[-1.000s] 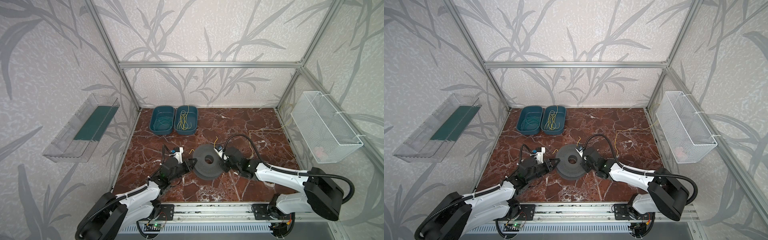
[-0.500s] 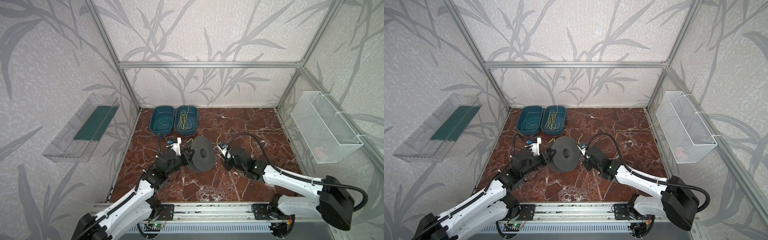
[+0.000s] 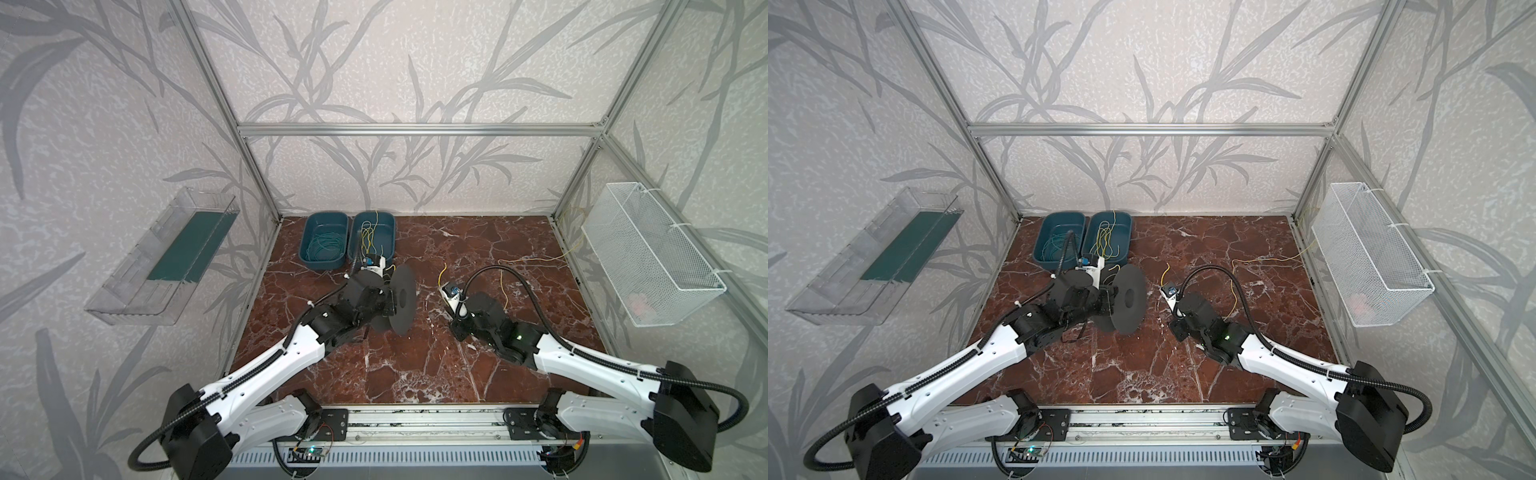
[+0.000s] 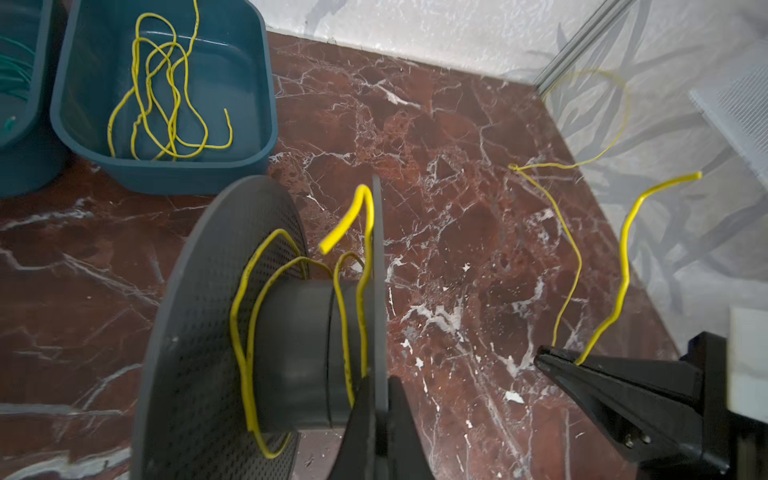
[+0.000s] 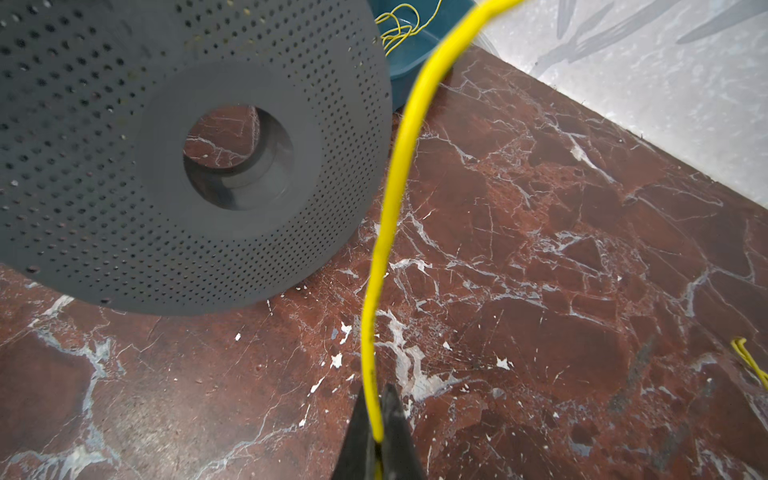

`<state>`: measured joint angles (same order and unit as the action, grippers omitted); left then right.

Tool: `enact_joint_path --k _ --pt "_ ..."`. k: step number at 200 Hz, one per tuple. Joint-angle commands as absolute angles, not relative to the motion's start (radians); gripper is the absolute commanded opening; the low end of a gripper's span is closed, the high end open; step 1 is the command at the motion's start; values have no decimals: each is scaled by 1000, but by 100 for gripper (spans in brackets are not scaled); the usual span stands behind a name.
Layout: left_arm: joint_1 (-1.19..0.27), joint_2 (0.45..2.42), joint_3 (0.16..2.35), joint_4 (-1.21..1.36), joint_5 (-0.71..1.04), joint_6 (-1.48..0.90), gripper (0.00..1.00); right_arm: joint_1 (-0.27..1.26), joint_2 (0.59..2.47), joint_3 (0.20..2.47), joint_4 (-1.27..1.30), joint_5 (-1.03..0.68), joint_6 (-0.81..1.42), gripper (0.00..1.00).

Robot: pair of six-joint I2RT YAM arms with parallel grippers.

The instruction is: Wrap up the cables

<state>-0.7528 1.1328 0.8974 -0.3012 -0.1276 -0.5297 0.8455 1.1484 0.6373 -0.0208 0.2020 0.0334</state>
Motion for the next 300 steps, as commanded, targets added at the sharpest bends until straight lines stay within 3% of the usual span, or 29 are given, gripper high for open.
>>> enact_joint_path --k 1,70,118,174,300 --pt "-813 1202 991 -328 -337 -446 0 837 1120 624 -24 219 44 0" --pt "-913 1380 1031 -274 -538 -535 0 830 1089 604 -25 212 52 0" --pt "-923 1399 1020 -266 -519 -544 0 830 1077 598 -27 213 53 0" --pt "-928 1391 1033 -281 -492 -550 29 828 1074 600 -26 212 54 0" --pt "-933 1267 1069 -344 -481 -538 34 827 1072 600 -20 202 56 0"
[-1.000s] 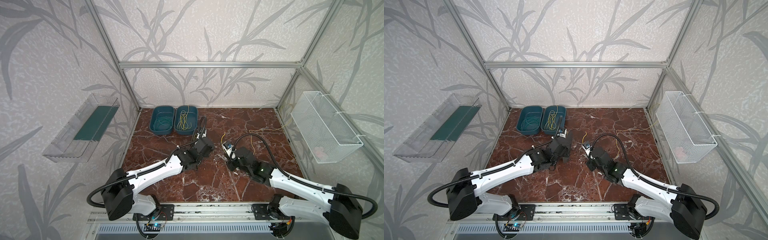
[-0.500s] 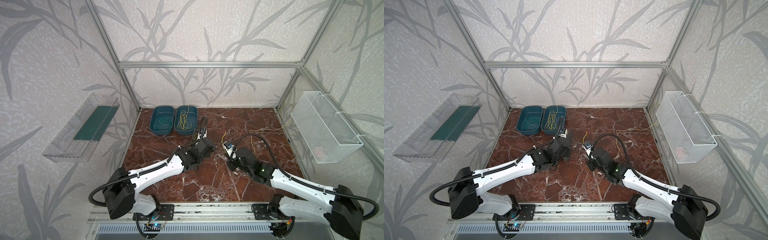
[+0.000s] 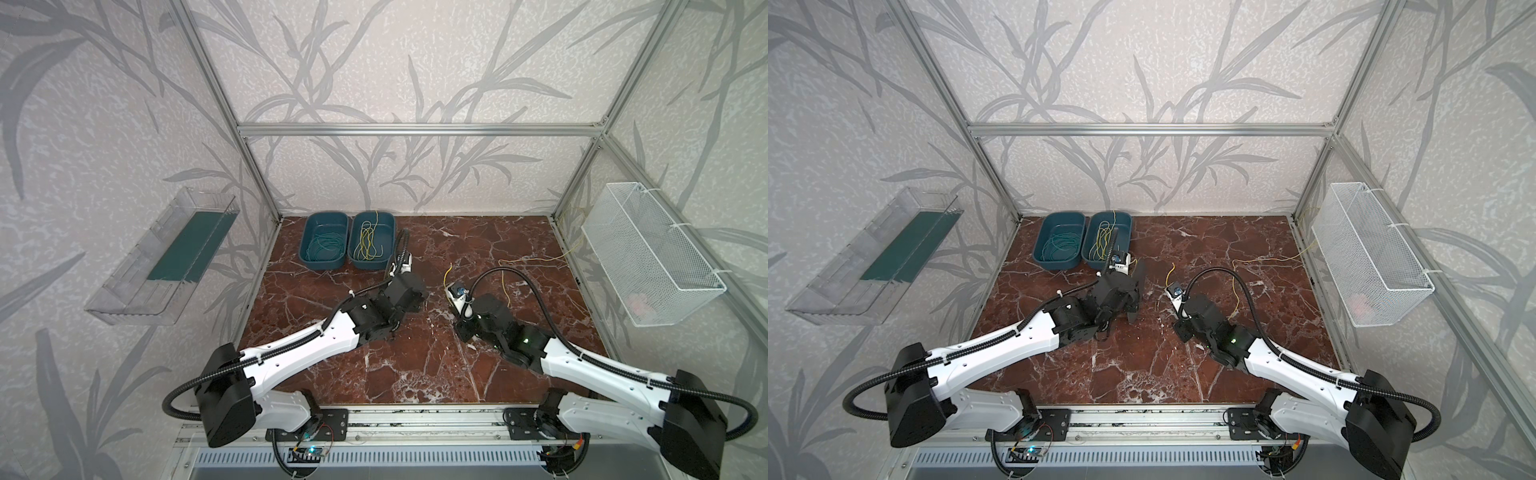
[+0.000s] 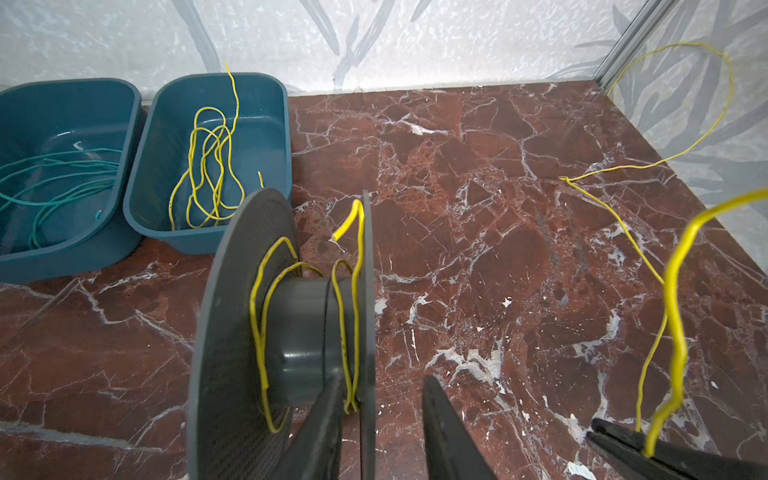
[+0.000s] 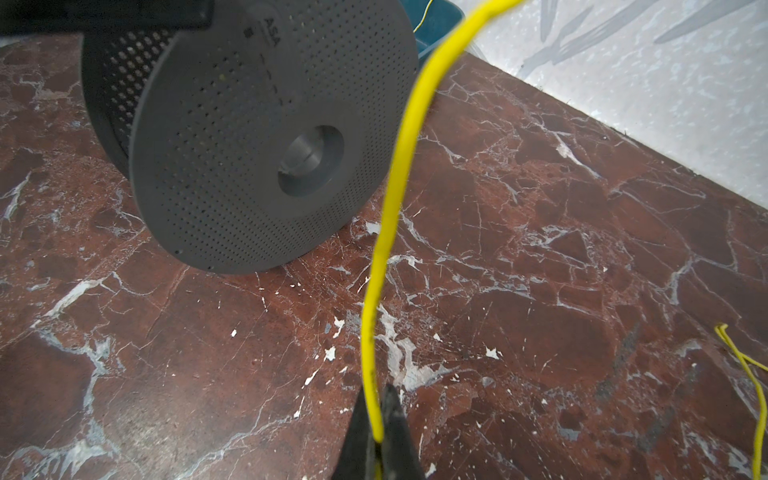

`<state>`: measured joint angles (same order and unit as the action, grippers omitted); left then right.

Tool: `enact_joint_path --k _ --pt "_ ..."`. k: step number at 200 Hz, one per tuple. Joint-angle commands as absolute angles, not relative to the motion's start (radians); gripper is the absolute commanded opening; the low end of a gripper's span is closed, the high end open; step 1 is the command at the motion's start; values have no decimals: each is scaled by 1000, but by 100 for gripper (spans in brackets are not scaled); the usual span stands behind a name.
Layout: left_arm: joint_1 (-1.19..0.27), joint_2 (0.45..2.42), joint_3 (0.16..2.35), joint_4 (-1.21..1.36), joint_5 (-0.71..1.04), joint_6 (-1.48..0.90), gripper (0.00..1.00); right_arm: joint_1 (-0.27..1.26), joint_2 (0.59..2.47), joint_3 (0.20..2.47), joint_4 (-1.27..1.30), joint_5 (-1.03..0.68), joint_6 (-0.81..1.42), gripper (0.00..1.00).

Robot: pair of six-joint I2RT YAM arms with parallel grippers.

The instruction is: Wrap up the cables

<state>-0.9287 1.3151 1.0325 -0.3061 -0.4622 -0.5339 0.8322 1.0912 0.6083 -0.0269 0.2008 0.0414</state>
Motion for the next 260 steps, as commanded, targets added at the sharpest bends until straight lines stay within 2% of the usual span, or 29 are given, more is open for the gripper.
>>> enact_joint_path --k 1,62,150,162,186,223,260 --pt "-933 1265 1070 -346 -481 -538 34 827 1072 600 -21 201 55 0" --pt "-912 1128 1109 -429 -581 -411 44 827 1080 605 -11 178 53 0" --pt "-825 1087 1065 -431 -516 -415 45 827 1078 612 -15 152 44 0" --pt "-802 1107 1049 -409 -489 -411 47 827 1078 612 -12 155 43 0" --pt "-725 1208 1049 -380 -399 -394 60 827 1086 612 -7 157 42 0" --pt "-676 1315 1083 -331 -332 -356 65 827 1087 606 -10 167 44 0" --pt "-652 1433 1145 -308 -320 -314 63 827 1106 602 5 173 47 0"
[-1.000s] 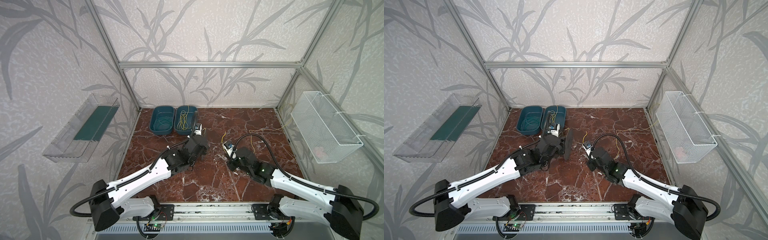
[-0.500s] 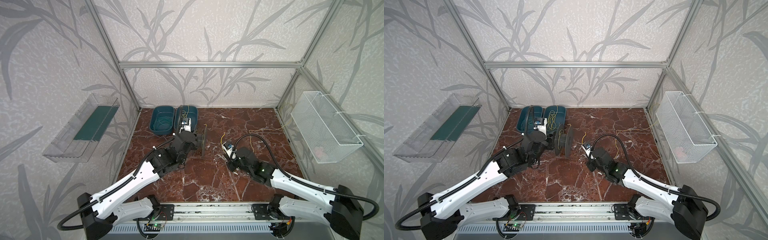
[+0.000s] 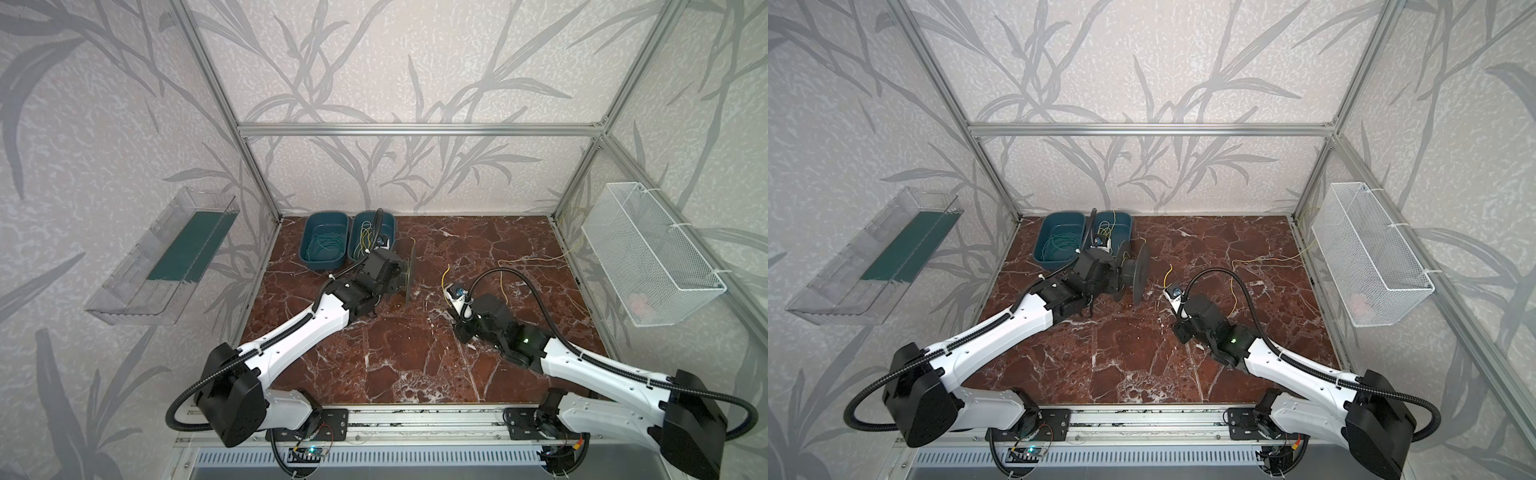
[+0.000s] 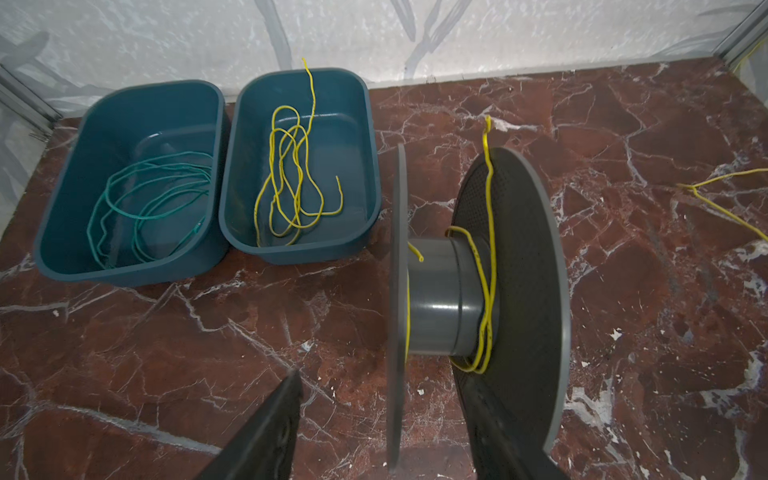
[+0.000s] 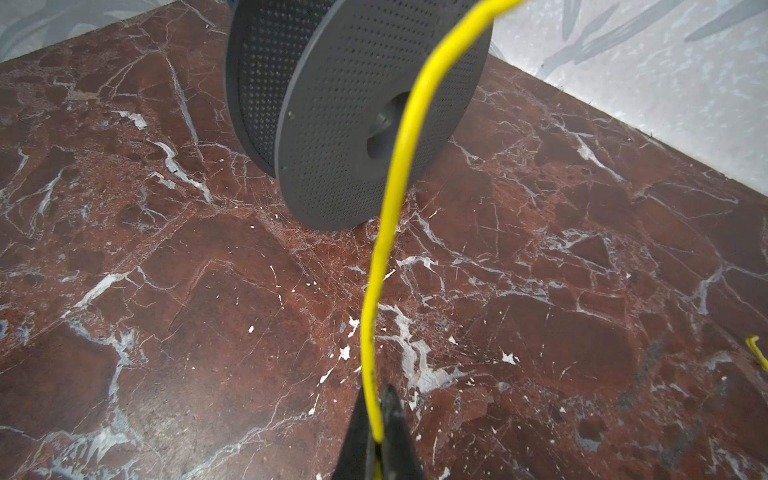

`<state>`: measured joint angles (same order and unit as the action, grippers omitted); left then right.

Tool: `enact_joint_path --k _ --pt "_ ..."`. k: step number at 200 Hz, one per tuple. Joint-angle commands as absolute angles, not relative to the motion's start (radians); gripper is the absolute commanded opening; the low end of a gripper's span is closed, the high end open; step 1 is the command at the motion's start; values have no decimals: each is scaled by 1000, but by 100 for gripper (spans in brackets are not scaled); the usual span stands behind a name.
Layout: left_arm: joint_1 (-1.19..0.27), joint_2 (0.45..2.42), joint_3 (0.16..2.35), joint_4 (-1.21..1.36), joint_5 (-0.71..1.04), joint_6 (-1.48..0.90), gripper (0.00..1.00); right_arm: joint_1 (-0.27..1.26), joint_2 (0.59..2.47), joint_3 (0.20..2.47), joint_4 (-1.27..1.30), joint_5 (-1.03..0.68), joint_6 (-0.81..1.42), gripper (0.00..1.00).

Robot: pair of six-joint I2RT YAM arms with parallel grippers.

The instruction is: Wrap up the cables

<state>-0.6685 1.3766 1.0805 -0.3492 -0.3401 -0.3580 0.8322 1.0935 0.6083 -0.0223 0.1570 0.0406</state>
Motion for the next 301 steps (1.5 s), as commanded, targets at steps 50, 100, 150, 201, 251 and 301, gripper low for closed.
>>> enact_joint_path --k 50,100,150,201,251,301 --pt "-624 1539 1169 -283 -372 -334 43 827 1087 598 -10 179 47 0" --pt "-621 1576 1163 -248 -377 -302 24 827 1086 595 -2 176 45 0" --pt "-621 1598 1152 -168 -331 -263 8 826 1069 589 -8 187 44 0" --pt "-620 1579 1147 -170 -320 -252 0 825 1063 583 -1 190 45 0" --pt "-624 1481 1090 -184 -271 -282 0 825 1065 584 2 186 46 0" --pt "-633 1351 961 -176 -250 -384 0 825 1061 584 4 180 49 0"
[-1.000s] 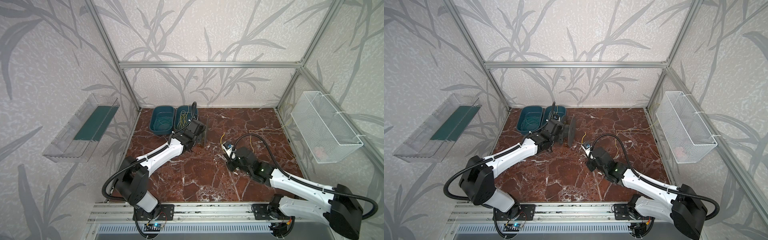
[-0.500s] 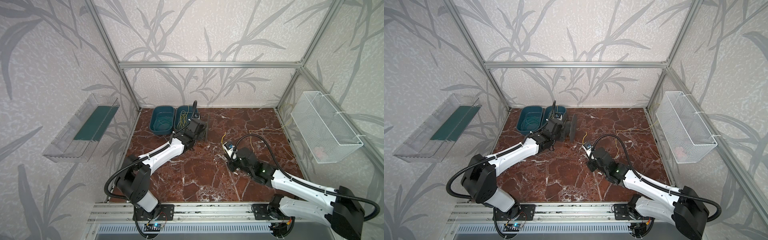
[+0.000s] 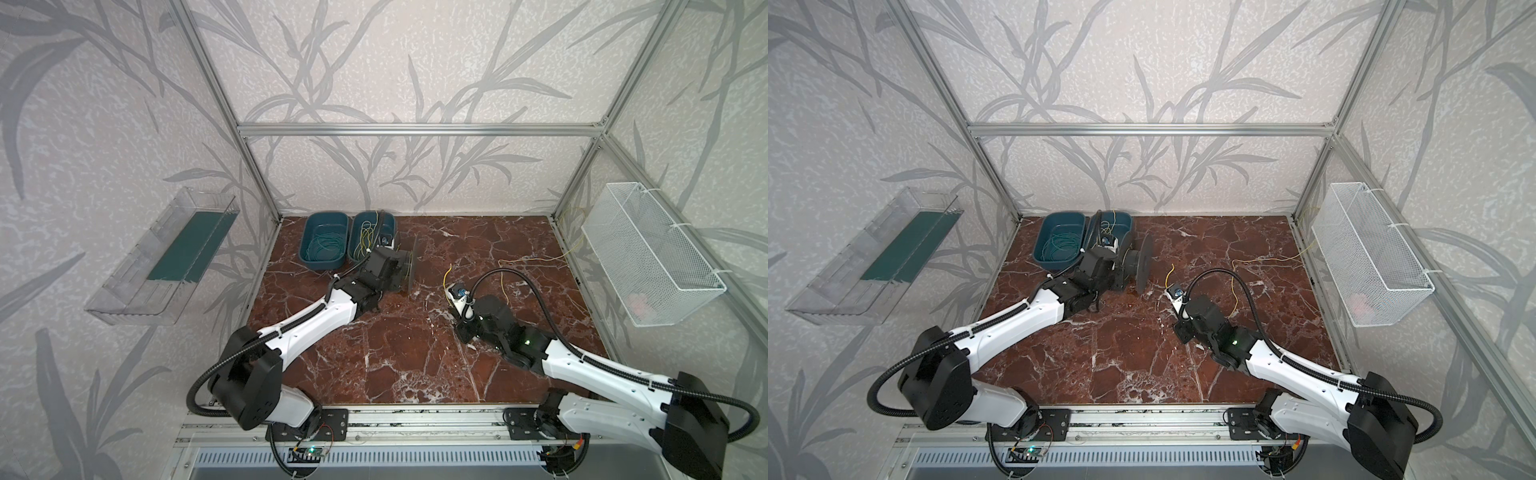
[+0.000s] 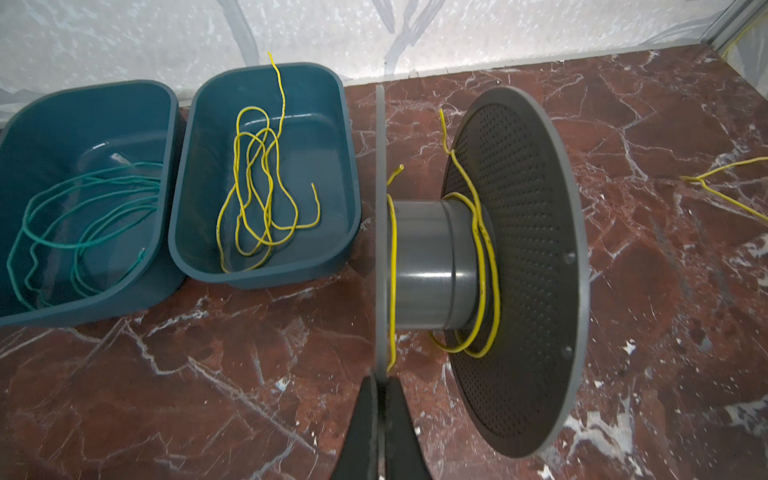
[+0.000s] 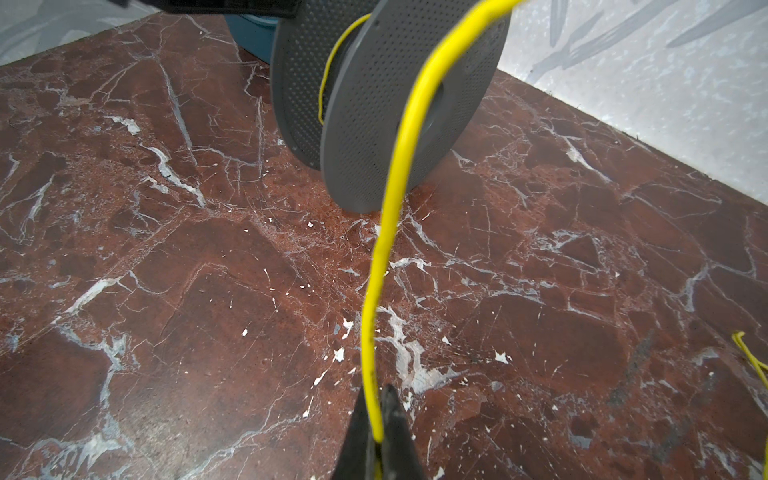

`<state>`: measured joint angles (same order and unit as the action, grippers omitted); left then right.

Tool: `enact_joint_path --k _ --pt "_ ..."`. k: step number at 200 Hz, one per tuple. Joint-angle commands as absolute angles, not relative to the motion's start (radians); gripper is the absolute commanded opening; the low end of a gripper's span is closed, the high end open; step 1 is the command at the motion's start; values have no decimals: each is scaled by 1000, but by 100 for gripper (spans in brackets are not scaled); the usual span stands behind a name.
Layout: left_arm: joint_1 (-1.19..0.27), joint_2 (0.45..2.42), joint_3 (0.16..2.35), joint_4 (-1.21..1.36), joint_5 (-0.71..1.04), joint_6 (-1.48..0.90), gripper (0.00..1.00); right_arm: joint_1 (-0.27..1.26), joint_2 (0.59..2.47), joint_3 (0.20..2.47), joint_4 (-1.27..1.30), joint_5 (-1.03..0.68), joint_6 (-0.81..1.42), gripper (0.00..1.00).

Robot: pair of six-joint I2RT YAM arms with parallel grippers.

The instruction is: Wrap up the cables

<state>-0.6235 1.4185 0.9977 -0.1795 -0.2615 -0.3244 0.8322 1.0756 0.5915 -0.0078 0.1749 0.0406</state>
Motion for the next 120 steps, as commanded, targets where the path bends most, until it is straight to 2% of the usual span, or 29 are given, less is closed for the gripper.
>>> enact_joint_path --k 1,62,120 --pt "-633 1348 957 -177 -252 -384 0 825 1060 584 4 179 50 0" --pt "-698 1200 865 -259 -328 -454 0 825 1066 589 6 133 47 0" --pt "-703 1191 864 -291 -325 -462 2 826 1077 606 0 107 45 0"
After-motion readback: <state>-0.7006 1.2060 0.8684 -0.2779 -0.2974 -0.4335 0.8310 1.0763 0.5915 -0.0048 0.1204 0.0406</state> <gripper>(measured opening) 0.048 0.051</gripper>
